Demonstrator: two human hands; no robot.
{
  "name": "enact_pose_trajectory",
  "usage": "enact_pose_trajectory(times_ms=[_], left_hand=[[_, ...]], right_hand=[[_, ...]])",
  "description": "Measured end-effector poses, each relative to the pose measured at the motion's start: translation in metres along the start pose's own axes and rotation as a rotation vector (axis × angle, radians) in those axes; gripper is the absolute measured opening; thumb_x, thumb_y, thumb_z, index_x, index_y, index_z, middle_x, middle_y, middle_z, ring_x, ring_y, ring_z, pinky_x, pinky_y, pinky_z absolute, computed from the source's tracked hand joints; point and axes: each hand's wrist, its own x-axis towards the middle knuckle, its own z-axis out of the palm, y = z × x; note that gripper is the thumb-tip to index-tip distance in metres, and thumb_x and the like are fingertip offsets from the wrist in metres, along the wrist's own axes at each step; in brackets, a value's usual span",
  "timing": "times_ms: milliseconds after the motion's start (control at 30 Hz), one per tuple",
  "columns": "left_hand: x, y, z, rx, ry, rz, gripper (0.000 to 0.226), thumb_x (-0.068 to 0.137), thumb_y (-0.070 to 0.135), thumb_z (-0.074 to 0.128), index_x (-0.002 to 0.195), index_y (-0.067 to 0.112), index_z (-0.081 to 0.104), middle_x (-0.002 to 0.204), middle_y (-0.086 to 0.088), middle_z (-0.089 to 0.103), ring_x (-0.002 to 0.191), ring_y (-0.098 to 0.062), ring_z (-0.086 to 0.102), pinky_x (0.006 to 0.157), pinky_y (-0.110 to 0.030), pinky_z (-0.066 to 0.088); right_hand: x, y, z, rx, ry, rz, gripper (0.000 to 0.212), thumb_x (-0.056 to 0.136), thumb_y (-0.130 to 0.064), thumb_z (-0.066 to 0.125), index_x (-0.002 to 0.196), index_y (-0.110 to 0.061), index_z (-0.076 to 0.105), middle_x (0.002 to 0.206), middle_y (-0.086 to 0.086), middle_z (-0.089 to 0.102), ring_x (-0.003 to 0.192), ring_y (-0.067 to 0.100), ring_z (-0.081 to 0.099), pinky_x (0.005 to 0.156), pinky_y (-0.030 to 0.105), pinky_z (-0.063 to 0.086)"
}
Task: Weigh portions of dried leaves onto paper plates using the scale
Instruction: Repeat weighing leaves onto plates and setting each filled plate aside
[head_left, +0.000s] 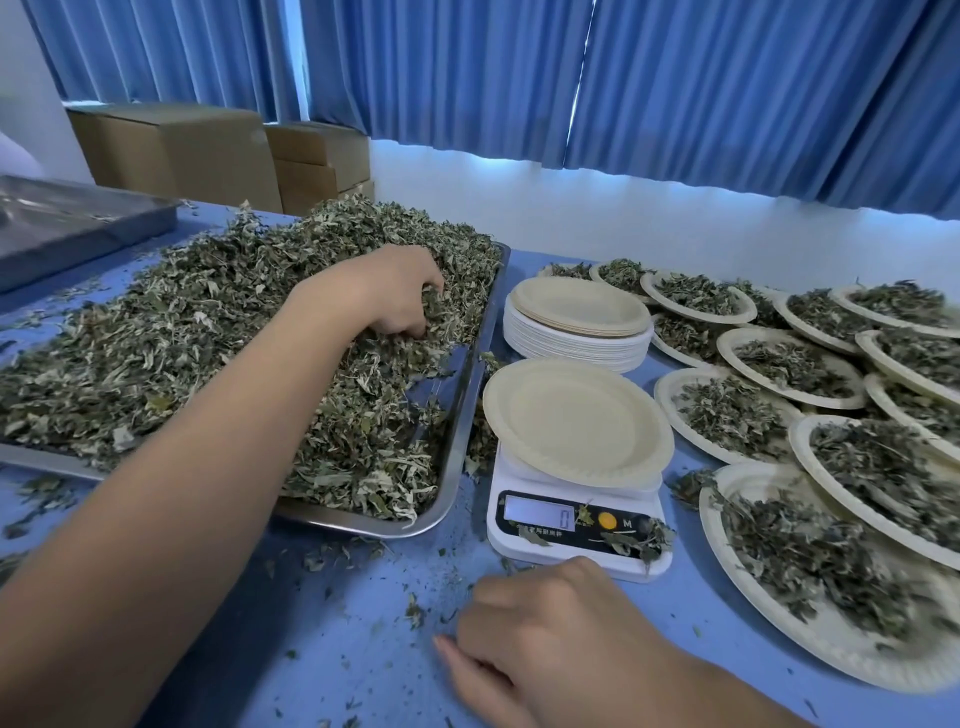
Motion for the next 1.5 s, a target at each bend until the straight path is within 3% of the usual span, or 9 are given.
enact_pose_trajectory(times_ms=[200, 367, 600, 800, 933, 1033, 1233, 1433, 1500], left_hand=[[-0.005, 0.016, -0.005, -0.509, 0.216, 0.087, 0.024, 0.081, 0.017, 0.082, 0.103, 0.015, 0.074, 0.094, 0.002, 0.072, 0.09, -0.022, 0.068, 0.079, -0.032, 0.052], [-0.018, 0.06, 0.01, -0.902, -0.032, 0.192, 0.025, 0.079, 0.012, 0.082, 0.102, 0.014, 0.072, 0.096, -0.002, 0.077, 0.091, -0.02, 0.075, 0.081, -0.038, 0.062], [-0.025, 0.087, 0.029, -0.561, -0.118, 0.325, 0.039, 0.081, 0.018, 0.084, 0.116, 0.025, 0.068, 0.123, 0.008, 0.063, 0.11, -0.009, 0.062, 0.096, -0.029, 0.049], [-0.017, 0.051, 0.004, -0.466, -0.063, 0.254, 0.029, 0.088, 0.004, 0.07, 0.111, 0.022, 0.071, 0.106, 0.005, 0.071, 0.1, -0.013, 0.069, 0.088, -0.03, 0.055], [-0.005, 0.019, 0.011, 0.009, -0.251, 0.084, 0.044, 0.085, 0.028, 0.079, 0.126, 0.02, 0.062, 0.112, 0.005, 0.056, 0.104, -0.018, 0.06, 0.097, -0.038, 0.05], [-0.002, 0.003, 0.02, 0.241, -0.437, -0.014, 0.053, 0.077, 0.046, 0.083, 0.119, 0.022, 0.063, 0.122, 0.001, 0.059, 0.112, -0.024, 0.059, 0.1, -0.044, 0.049], [-0.001, 0.004, 0.022, 0.202, -0.532, 0.012, 0.05, 0.066, 0.033, 0.093, 0.106, 0.019, 0.067, 0.107, -0.005, 0.07, 0.077, -0.016, 0.064, 0.053, -0.025, 0.048], [0.002, 0.009, 0.026, 0.127, -0.447, 0.107, 0.026, 0.077, 0.022, 0.086, 0.095, 0.021, 0.067, 0.101, -0.009, 0.068, 0.08, -0.025, 0.055, 0.072, -0.036, 0.046], [0.001, 0.009, 0.021, 0.071, -0.416, 0.113, 0.024, 0.079, 0.02, 0.086, 0.092, 0.021, 0.066, 0.096, -0.01, 0.069, 0.074, -0.025, 0.058, 0.07, -0.035, 0.047]], right_hand=[[0.002, -0.001, -0.002, 0.048, -0.031, 0.008, 0.045, 0.103, -0.04, 0.052, 0.061, -0.025, 0.044, 0.059, -0.006, 0.035, 0.049, 0.014, 0.036, 0.044, 0.031, 0.039], [0.004, -0.001, -0.006, 0.057, -0.028, -0.004, 0.044, 0.102, -0.039, 0.053, 0.065, -0.028, 0.033, 0.06, -0.007, 0.029, 0.049, 0.013, 0.034, 0.044, 0.03, 0.039], [0.004, -0.001, -0.008, 0.046, -0.049, -0.008, 0.043, 0.103, -0.04, 0.053, 0.066, -0.028, 0.034, 0.06, -0.007, 0.03, 0.05, 0.013, 0.032, 0.045, 0.03, 0.036], [0.003, 0.0, -0.008, 0.058, -0.043, -0.01, 0.04, 0.102, -0.041, 0.053, 0.068, -0.03, 0.034, 0.062, -0.009, 0.031, 0.05, 0.014, 0.037, 0.044, 0.029, 0.038], [0.002, -0.001, -0.008, 0.018, -0.045, -0.019, 0.04, 0.1, -0.039, 0.056, 0.062, -0.027, 0.047, 0.062, -0.01, 0.03, 0.049, 0.013, 0.037, 0.043, 0.027, 0.031], [0.002, 0.0, -0.008, 0.021, -0.054, -0.022, 0.04, 0.1, -0.039, 0.055, 0.063, -0.028, 0.049, 0.062, -0.01, 0.03, 0.049, 0.013, 0.036, 0.043, 0.027, 0.03], [0.003, -0.001, -0.008, 0.043, -0.022, -0.032, 0.039, 0.1, -0.039, 0.056, 0.068, -0.03, 0.034, 0.063, -0.01, 0.027, 0.051, 0.012, 0.031, 0.042, 0.027, 0.032], [0.003, -0.001, -0.008, 0.055, -0.02, -0.04, 0.04, 0.1, -0.038, 0.056, 0.069, -0.03, 0.032, 0.063, -0.01, 0.027, 0.05, 0.013, 0.034, 0.042, 0.028, 0.034], [0.003, -0.001, -0.008, 0.065, -0.021, -0.041, 0.04, 0.101, -0.038, 0.055, 0.069, -0.029, 0.032, 0.063, -0.01, 0.026, 0.05, 0.013, 0.034, 0.042, 0.03, 0.036]])
